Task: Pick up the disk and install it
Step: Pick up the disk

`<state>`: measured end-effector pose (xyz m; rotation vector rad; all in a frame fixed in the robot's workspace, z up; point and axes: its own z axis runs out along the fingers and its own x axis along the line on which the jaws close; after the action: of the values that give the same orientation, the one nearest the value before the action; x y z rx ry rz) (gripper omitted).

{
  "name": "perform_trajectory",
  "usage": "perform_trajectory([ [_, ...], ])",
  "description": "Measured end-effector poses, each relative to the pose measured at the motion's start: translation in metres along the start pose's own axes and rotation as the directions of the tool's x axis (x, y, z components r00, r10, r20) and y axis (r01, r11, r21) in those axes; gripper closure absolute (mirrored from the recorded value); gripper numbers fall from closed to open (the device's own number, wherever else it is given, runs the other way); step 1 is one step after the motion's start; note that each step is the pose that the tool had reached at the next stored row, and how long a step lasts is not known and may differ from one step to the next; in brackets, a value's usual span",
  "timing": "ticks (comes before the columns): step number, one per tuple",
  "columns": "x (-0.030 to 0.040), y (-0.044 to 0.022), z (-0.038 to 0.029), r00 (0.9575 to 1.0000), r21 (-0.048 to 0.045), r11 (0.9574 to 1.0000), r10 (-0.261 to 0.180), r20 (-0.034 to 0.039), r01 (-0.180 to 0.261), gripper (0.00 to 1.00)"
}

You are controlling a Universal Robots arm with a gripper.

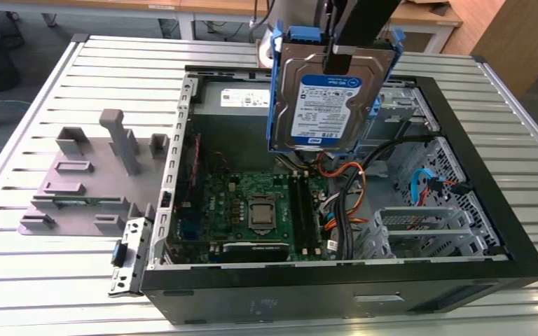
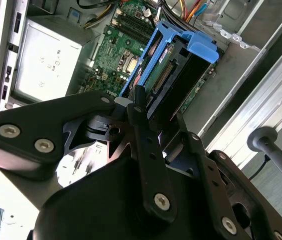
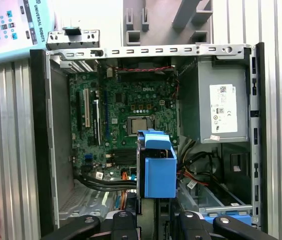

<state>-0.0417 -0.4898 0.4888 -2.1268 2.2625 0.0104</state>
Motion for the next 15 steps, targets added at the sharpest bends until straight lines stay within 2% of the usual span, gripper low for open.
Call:
perform_trajectory([
  [8, 0.0124, -0.0007, -0.0004, 1.0, 0.0, 1.0, 0.0, 0.0, 0.0, 0.65],
  [15, 0.029, -0.0018, -0.0008, 1.0, 0.0, 1.0, 0.0, 0.0, 0.0, 0.65],
])
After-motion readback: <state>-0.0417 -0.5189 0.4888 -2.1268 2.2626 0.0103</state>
